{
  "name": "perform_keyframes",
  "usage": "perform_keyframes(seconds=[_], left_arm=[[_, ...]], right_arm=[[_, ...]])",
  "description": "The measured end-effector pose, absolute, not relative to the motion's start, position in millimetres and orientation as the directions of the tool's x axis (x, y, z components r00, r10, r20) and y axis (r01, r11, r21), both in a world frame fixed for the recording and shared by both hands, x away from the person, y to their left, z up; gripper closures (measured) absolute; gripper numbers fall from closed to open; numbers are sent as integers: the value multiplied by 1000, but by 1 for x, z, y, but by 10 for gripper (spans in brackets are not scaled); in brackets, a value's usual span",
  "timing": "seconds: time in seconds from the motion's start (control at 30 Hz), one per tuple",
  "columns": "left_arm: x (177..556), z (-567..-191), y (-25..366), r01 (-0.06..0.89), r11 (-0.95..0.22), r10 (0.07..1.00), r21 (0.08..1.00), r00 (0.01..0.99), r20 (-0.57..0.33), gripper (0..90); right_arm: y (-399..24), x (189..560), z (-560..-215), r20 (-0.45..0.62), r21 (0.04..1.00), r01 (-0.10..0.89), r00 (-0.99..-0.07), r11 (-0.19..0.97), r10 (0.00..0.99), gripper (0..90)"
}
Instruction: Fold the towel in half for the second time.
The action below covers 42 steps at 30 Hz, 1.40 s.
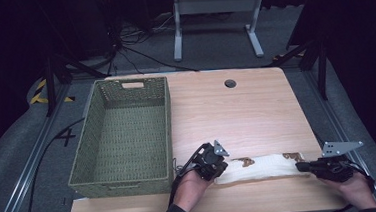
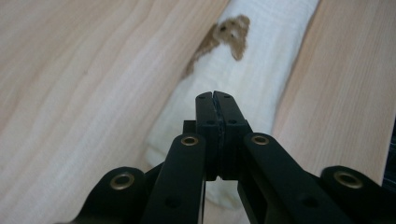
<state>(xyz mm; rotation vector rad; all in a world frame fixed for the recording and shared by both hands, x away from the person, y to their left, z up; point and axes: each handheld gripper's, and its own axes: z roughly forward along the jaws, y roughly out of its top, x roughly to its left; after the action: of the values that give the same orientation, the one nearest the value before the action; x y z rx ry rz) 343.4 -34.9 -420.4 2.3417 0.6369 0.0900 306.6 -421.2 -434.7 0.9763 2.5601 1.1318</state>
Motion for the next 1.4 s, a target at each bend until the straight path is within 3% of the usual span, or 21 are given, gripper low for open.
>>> perform_keyframes(seconds=[0.4, 0.7, 0.97, 1.4], left_arm=[[370, -425, -74, 349, -675, 392, 650, 916, -85, 897], [379, -446, -93, 322, -734, 374, 598, 927, -41, 897], [374, -446, -92, 308, -761, 377, 572, 926, 4, 898], [358, -445, -69, 346, -763, 404, 545, 914, -15, 898]], right_arm=[[-368, 315, -439, 81, 700, 437, -834, 564, 545, 895], [-357, 319, -450, 31, 652, 419, -848, 632, 529, 895], [-356, 320, -450, 17, 649, 402, -857, 646, 516, 895], [-347, 341, -450, 13, 653, 395, -859, 646, 512, 895]])
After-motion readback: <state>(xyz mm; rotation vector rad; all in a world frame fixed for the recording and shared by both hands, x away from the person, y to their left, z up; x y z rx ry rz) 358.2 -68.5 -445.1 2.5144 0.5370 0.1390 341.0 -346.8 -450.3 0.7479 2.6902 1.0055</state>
